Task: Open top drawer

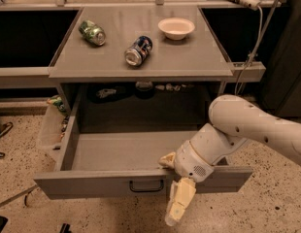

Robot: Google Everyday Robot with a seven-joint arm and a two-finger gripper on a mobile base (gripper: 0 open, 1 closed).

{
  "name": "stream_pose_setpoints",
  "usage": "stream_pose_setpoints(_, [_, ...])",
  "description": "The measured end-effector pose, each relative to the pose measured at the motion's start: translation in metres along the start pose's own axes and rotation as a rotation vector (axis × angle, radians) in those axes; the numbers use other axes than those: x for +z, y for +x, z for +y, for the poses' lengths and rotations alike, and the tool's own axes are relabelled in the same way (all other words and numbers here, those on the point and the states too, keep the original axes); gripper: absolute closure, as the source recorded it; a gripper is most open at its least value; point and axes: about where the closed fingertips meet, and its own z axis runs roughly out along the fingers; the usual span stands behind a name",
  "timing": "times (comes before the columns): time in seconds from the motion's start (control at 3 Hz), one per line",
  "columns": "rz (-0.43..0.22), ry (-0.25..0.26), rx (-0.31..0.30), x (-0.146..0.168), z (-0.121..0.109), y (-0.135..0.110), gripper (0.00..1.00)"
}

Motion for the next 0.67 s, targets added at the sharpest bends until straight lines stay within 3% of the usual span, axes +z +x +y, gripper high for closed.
stream_pose_setpoints(0.67, [0.012,-0.015,-0.004,0.0041,0.0015,-0.0017,0.00])
